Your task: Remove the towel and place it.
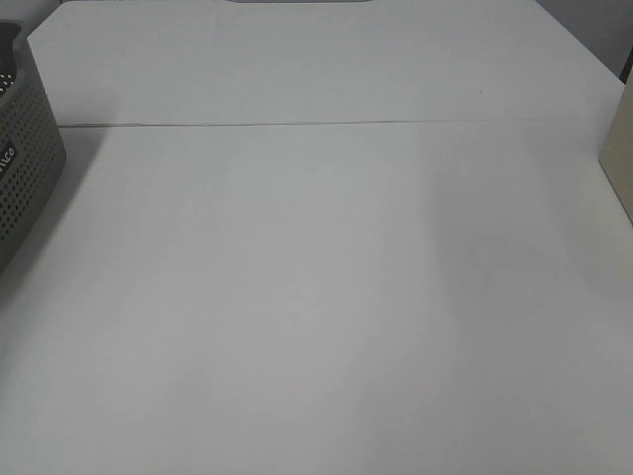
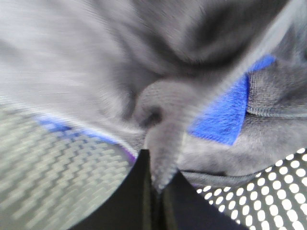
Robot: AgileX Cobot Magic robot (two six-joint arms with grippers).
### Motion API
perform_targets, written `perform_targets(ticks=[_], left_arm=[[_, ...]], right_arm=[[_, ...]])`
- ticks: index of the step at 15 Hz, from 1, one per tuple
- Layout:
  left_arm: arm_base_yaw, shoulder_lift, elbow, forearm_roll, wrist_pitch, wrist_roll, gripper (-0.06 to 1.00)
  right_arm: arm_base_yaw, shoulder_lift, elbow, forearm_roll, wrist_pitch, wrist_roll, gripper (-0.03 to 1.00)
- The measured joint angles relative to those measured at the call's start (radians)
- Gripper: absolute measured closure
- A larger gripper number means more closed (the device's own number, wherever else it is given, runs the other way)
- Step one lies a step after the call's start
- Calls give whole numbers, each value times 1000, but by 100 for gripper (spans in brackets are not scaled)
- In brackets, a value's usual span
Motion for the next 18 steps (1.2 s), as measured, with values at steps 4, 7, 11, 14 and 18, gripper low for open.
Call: perform_targets(ticks=[4,7,11,14,18], left_arm=[[-9,-174,-30,-136,2,-1,94],[-61,-290,-30,-140,3,-1,94],[-205,-455,-33,-150,7,-1,94],[-292,-517,-93,-152,9,-55,94],[-441,-529,-188,-149,9,-114,94]], right_arm=[[0,0,0,0,0,0,23],[0,0,0,0,0,0,23],[0,0,0,0,0,0,23],[0,0,0,0,0,0,23],[0,0,0,0,0,0,23]])
